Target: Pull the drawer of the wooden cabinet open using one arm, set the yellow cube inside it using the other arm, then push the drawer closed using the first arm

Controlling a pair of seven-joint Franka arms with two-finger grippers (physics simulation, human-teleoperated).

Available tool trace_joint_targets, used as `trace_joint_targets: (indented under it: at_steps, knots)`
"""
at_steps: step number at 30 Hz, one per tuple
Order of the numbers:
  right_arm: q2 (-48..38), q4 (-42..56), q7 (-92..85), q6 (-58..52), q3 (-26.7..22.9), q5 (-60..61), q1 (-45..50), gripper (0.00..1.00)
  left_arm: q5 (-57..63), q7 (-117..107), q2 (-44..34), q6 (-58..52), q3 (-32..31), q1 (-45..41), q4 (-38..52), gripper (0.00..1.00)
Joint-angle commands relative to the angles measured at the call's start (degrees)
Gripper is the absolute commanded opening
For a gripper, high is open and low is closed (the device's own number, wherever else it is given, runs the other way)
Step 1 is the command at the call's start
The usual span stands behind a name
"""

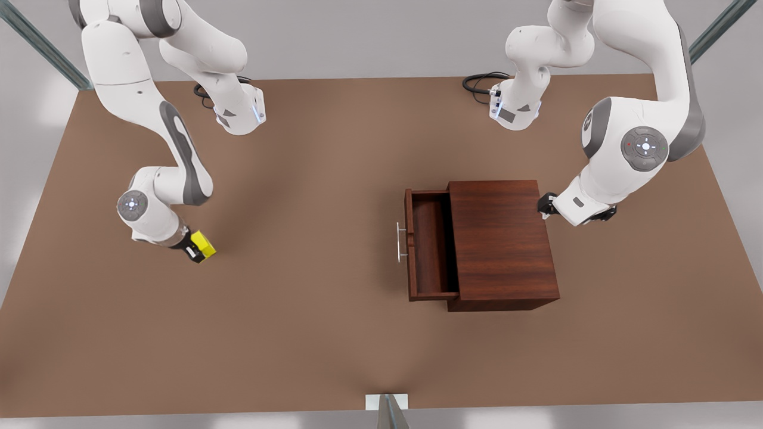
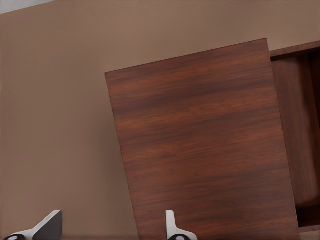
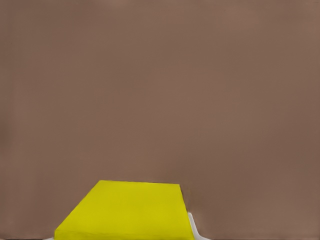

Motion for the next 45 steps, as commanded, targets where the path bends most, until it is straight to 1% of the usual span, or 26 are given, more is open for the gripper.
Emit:
trace_joint_targets:
  at_steps: [1,5,7,9,10,12,14,18,20,23,24,25,29,32,36,39,40,42,45]
  knots:
    - [-0.4,3.4,2.7,-10.8,0.9,1.5,0.3,0.51,0.0,0.5,-0.1,0.0,0.0,0.1,0.0,1.00]
    - [0.2,13.1,10.4,-21.3,5.1,3.2,0.6,0.51,0.1,0.5,-0.1,0.0,0.0,0.1,0.0,1.00]
    - [2.3,22.1,17.6,-28.7,8.4,3.6,1.1,0.51,0.1,0.5,-0.1,0.0,0.0,0.1,0.0,1.00]
    - [5.0,29.5,24.8,-33.1,8.4,3.7,4.6,0.51,0.1,0.5,-0.1,0.0,0.1,0.1,0.0,1.00]
    - [6.0,32.5,28.7,-33.9,8.5,6.2,6.8,0.51,0.1,0.5,-0.1,0.0,0.0,0.1,0.0,1.00]
    - [7.6,37.2,37.2,-35.5,8.5,6.9,10.1,0.51,0.1,0.5,-0.1,0.0,0.0,0.1,0.0,1.00]
    - [8.0,39.3,43.9,-35.7,8.5,9.2,13.9,0.51,0.1,0.5,-0.1,0.0,0.0,0.1,0.0,1.00]
    - [14.1,51.0,61.7,-39.9,8.2,8.8,24.2,0.51,0.1,0.5,-0.1,0.0,0.0,0.1,0.0,1.00]
    - [18.2,57.1,66.9,-40.4,8.2,8.6,27.4,0.51,0.0,0.5,-0.1,0.0,0.0,0.1,0.0,1.00]
    - [22.1,62.5,75.0,-41.2,8.0,8.5,32.1,0.51,0.1,0.5,-0.1,0.0,0.0,0.1,0.0,1.00]
    - [23.5,64.5,77.6,-41.8,6.6,8.4,34.3,0.51,0.1,0.5,-0.1,0.0,0.1,0.1,0.0,1.00]
    - [24.2,66.1,80.7,-41.8,5.2,8.5,36.8,0.51,0.1,0.5,-0.1,0.0,0.1,0.1,0.0,1.00]
    - [28.7,72.5,90.2,-40.8,4.5,8.4,42.6,0.51,0.1,0.5,-0.1,0.0,0.1,0.1,0.0,1.00]
    - [30.9,75.4,96.5,-38.3,4.3,8.4,45.4,0.51,0.1,0.5,0.0,0.0,0.1,0.1,0.0,1.00]
    - [33.0,76.4,100.3,-28.6,4.0,8.4,47.7,0.52,0.1,0.5,0.0,0.0,0.1,0.1,0.0,1.00]
    - [36.6,79.7,102.6,-26.7,3.4,8.4,49.5,0.53,0.1,0.5,0.0,0.0,0.1,0.1,0.0,1.00]
    - [37.3,79.8,103.5,-25.1,2.3,8.3,50.3,0.53,0.1,0.5,0.0,0.0,0.0,0.1,0.0,1.00]
    - [38.2,79.9,104.4,-22.2,2.3,8.4,50.5,0.53,0.1,0.5,0.0,0.0,0.1,0.1,0.1,1.00]
    - [38.8,80.5,104.7,-21.4,2.2,8.4,51.1,0.53,0.1,0.5,0.0,0.1,0.1,0.1,0.1,1.00]
